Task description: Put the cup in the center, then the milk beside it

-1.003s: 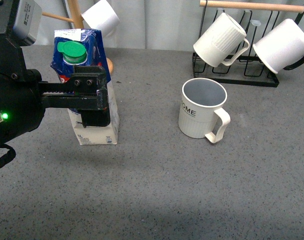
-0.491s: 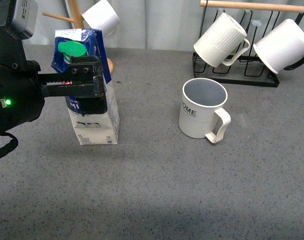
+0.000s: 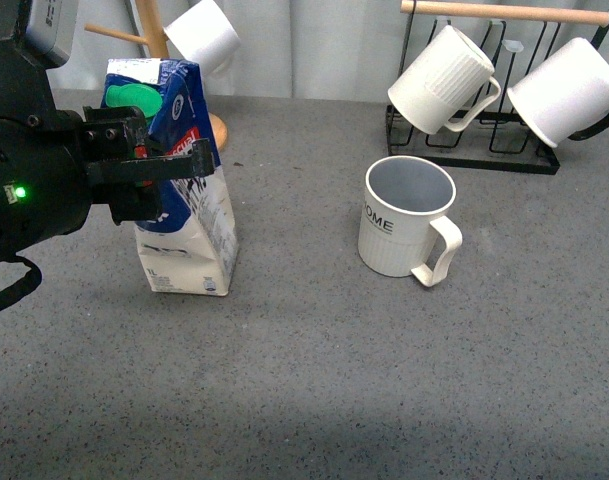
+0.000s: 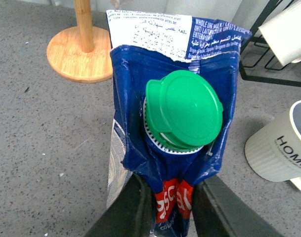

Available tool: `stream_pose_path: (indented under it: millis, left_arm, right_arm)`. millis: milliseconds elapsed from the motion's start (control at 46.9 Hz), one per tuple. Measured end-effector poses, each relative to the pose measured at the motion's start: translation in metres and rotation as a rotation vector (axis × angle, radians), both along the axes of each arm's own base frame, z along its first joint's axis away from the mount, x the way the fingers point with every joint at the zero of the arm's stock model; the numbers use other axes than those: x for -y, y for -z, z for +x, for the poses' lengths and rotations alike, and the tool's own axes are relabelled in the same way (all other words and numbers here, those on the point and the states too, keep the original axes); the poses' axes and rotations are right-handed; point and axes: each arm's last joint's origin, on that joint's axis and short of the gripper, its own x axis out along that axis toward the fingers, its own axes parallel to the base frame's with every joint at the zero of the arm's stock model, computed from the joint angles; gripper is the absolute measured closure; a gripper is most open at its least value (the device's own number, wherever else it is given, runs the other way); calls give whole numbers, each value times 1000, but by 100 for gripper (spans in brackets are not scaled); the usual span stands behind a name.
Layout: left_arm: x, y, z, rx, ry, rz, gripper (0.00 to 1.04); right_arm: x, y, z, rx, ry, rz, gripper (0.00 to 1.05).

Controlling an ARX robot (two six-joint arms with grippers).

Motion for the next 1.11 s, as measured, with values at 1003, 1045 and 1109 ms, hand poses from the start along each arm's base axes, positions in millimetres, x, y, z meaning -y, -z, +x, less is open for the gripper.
stream_pose_path:
  millis: [1003,1045,1109]
  left_arm:
    - [83,-8,24,78,120,-22,100]
    - [84,-7,24,74,123,-20,100]
    - [86,-5,25,64,127,-15,100]
  right_arm:
    - [0,0,0,0,0,0,9]
    - [0,0,0,0,0,0,9]
    - [0,0,0,0,0,0,9]
